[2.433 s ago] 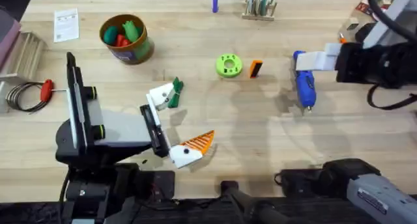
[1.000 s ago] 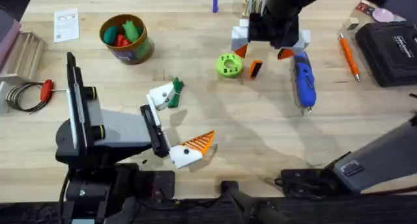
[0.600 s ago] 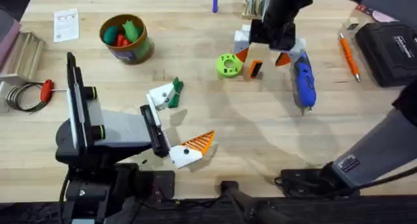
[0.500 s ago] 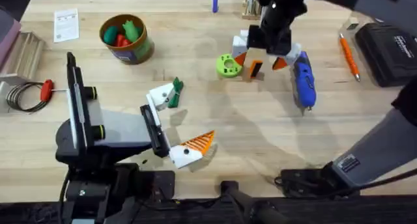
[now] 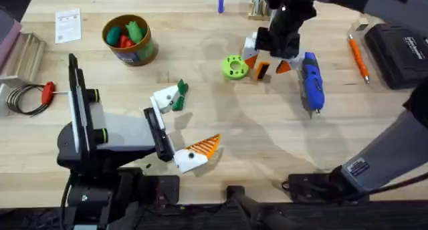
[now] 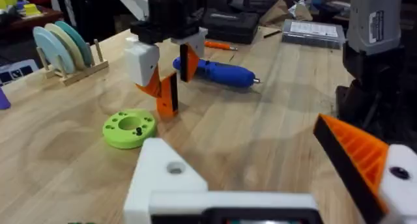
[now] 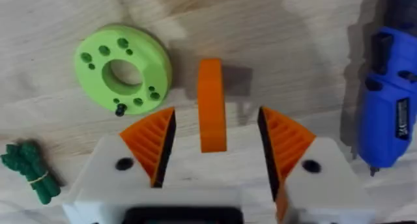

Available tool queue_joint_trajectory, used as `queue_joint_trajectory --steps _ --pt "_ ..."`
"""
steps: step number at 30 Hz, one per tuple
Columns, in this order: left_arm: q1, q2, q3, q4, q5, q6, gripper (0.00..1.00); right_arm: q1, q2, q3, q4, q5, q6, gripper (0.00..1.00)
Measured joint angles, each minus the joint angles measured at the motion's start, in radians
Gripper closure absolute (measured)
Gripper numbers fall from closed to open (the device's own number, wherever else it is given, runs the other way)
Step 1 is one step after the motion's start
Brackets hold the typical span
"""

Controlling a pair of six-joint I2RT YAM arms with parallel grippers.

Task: Pick up the gripper from the table and insert it into the empty holder that is missing its gripper. Then pick up a screw, insert it into the mounting hole, and use the screwdriver to tighten it. Finally, clean up the table by picking up the vegetable and placing it into the bucket.

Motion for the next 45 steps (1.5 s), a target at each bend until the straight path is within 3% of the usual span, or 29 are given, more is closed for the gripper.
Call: queue_joint_trajectory --steps 8,13,18,19,33,39,45 --pt "0.000 0.000 0.000 0.000 0.000 0.000 0.016 0.000 0.000 0.000 0.006 -0.021 0.004 0.413" --pt "0.000 0.000 0.000 0.000 0.000 0.000 0.015 0.000 0.000 0.000 0.018 -0.021 0.003 0.578" --pt "0.000 0.000 0.000 0.000 0.000 0.000 0.015 0.000 0.000 0.000 0.029 -0.020 -0.006 0.966" --pt "0.000 0.000 0.000 0.000 0.000 0.000 0.015 0.000 0.000 0.000 0.029 -0.019 -0.007 0.986" --pt "0.000 0.000 0.000 0.000 0.000 0.000 0.014 0.001 -0.014 -0.001 0.014 0.001 -0.040 0.993" --pt "0.000 0.000 0.000 0.000 0.000 0.000 0.014 0.002 -0.167 -0.005 0.007 -0.007 -0.049 0.993" --pt "0.000 0.000 0.000 0.000 0.000 0.000 0.015 0.006 -0.322 -0.023 0.045 -0.102 -0.049 0.993"
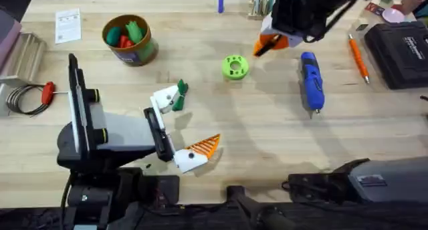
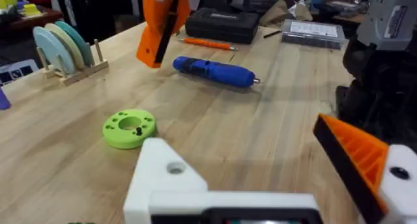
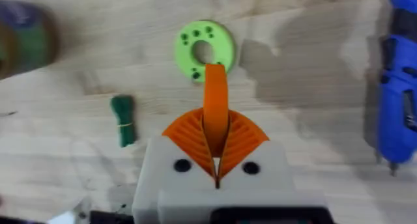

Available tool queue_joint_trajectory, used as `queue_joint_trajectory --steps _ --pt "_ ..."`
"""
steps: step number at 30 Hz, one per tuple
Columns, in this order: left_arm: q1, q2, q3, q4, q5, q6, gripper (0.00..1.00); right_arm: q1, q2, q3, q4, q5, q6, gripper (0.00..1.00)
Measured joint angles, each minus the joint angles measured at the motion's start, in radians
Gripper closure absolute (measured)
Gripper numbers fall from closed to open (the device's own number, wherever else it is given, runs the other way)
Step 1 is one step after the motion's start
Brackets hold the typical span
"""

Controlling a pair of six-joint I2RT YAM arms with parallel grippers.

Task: Pick up the gripper from the table and insert it into the empty holder that is missing its gripper. Then pick up a screw, insert it into the mounting hole, and use the screwdriver to tighten it. Finally, clean up the table by picking up the vegetable and placing it into the bucket.

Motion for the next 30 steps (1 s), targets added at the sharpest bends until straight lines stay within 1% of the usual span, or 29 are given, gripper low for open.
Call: queue_joint_trajectory --steps 3,8,13,17,18,19,20,21,25,30 --pt "0.000 0.000 0.000 0.000 0.000 0.000 0.014 0.002 -0.078 -0.081 0.087 -0.059 0.000 0.993" --pt "0.000 0.000 0.000 0.000 0.000 0.000 0.014 0.002 -0.224 -0.280 0.271 -0.148 0.001 0.993" --pt "0.000 0.000 0.000 0.000 0.000 0.000 0.015 0.002 -0.362 -0.489 0.567 -0.318 0.001 0.993" --pt "0.000 0.000 0.000 0.000 0.000 0.000 0.015 0.001 -0.422 -0.654 0.847 -0.509 0.032 0.993" --pt "0.000 0.000 0.000 0.000 0.000 0.000 0.015 -0.006 -0.427 -0.776 1.060 -0.658 0.088 0.993" --pt "0.000 0.000 0.000 0.000 0.000 0.000 0.015 -0.011 -0.427 -0.815 1.124 -0.704 0.113 0.993" --pt "0.000 0.000 0.000 0.000 0.000 0.000 0.015 -0.021 -0.426 -0.924 1.299 -0.822 0.187 0.993" --pt "0.000 0.000 0.000 0.000 0.000 0.000 0.015 -0.023 -0.426 -0.955 1.351 -0.857 0.214 0.993" --pt "0.000 0.000 0.000 0.000 0.000 0.000 0.015 -0.022 -0.426 -1.032 1.465 -0.968 0.295 0.993" --pt "0.000 0.000 0.000 0.000 0.000 0.000 0.015 -0.022 -0.416 -1.076 1.477 -1.070 0.347 0.993"
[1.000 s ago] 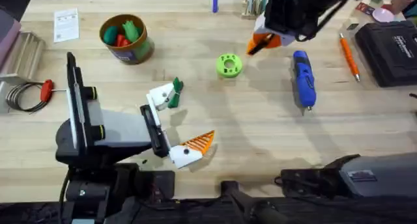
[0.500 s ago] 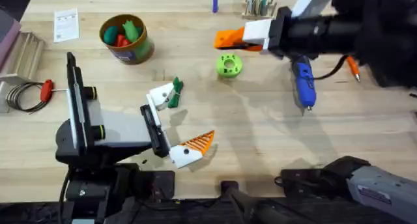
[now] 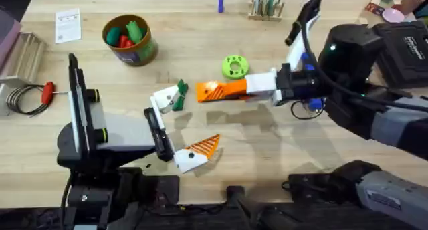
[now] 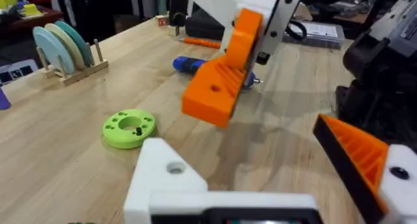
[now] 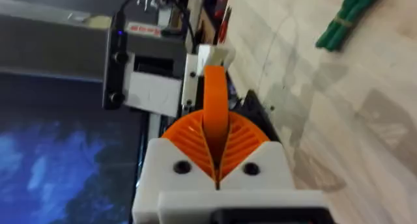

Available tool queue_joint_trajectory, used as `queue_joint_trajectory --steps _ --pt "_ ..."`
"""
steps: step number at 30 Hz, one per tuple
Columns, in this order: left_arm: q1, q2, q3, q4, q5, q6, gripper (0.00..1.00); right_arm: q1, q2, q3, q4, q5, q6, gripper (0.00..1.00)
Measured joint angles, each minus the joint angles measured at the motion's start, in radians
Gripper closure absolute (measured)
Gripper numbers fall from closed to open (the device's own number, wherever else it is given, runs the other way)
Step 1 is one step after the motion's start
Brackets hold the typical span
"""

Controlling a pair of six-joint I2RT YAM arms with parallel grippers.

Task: Pick up the gripper from the table and insert it into the empty holder that is missing its gripper. Then pick up a screw, insert it into the mounting hole, and use the screwdriver to tighten it. Finally, clean up the table by picking up the vegetable and placing it into the bucket.

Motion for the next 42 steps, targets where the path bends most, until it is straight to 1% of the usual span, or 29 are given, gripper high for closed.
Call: queue_joint_trajectory --steps 3,8,13,16,22,27,34,42 --pt "0.000 0.000 0.000 0.000 0.000 0.000 0.015 0.000 0.044 -0.004 0.032 -0.068 0.016 0.993" --pt "0.000 0.000 0.000 0.000 0.000 0.000 0.015 0.003 0.159 -0.005 0.230 -0.174 0.080 0.993" --pt "0.000 0.000 0.000 0.000 0.000 0.000 0.015 0.020 0.271 -0.006 0.389 -0.226 0.175 0.993" --pt "0.000 0.000 0.000 0.000 0.000 0.000 0.015 0.031 0.325 -0.006 0.437 -0.242 0.216 0.993" --pt "0.000 0.000 0.000 0.000 0.000 0.000 0.014 0.050 0.360 0.001 0.446 -0.266 0.248 0.993" --pt "0.000 0.000 0.000 0.000 0.000 0.000 0.015 0.062 0.367 0.039 0.453 -0.272 0.261 0.993" --pt "0.000 0.000 0.000 0.000 0.000 0.000 0.015 0.075 0.439 0.080 0.450 -0.276 0.286 0.993" --pt "0.000 0.000 0.000 0.000 0.000 0.000 0.015 0.106 0.475 0.132 0.479 -0.276 0.290 0.993"
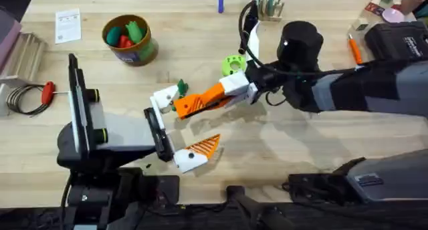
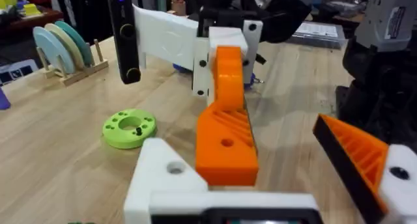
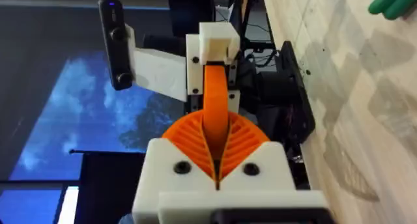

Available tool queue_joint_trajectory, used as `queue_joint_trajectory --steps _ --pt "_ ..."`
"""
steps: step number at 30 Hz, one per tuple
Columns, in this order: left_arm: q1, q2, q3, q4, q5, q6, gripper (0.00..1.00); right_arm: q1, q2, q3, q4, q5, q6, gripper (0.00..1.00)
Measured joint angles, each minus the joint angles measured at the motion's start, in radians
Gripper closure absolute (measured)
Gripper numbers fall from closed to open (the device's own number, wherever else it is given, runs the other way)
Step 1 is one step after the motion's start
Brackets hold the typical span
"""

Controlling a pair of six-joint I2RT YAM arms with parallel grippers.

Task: Pick up the gripper from the table and insert it into the empty holder that is missing its gripper. Then pick up a screw, insert it into the mounting hole, and use the screwdriver to tighten it. Finally, clean up the table by picking up the vegetable and placing it into the bucket.

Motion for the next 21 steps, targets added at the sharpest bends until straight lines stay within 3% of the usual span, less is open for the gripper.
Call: queue_joint_trajectory --steps 21 --pt "0.000 0.000 0.000 0.000 0.000 0.000 0.015 0.021 0.019 0.011 0.015 0.038 0.004 0.993"
